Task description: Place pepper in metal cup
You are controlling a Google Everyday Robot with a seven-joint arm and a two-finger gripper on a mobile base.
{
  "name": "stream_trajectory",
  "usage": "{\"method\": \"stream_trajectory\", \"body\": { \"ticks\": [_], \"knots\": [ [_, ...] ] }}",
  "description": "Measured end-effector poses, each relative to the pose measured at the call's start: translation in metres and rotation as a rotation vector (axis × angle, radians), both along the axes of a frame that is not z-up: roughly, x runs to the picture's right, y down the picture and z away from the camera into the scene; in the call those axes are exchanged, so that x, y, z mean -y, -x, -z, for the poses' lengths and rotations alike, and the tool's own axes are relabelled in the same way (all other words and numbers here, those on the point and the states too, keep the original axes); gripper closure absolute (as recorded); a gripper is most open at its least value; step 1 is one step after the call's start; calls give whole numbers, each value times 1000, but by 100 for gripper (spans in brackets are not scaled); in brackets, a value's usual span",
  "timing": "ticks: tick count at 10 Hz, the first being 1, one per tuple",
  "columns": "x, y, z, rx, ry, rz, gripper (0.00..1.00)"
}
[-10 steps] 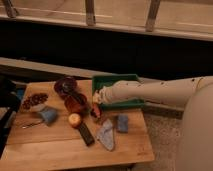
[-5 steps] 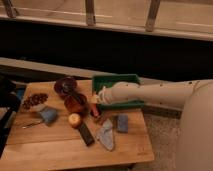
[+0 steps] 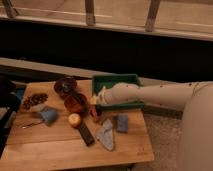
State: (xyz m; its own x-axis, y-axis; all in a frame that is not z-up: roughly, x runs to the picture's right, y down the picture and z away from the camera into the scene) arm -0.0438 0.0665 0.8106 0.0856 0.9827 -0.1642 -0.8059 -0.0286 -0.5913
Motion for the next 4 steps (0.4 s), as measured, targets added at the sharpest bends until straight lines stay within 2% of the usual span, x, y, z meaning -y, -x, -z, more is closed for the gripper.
{"method": "stream_trajectory", "body": {
  "ticks": [4],
  "knots": [
    [1, 1, 3, 5, -5, 4, 38]
  ]
}}
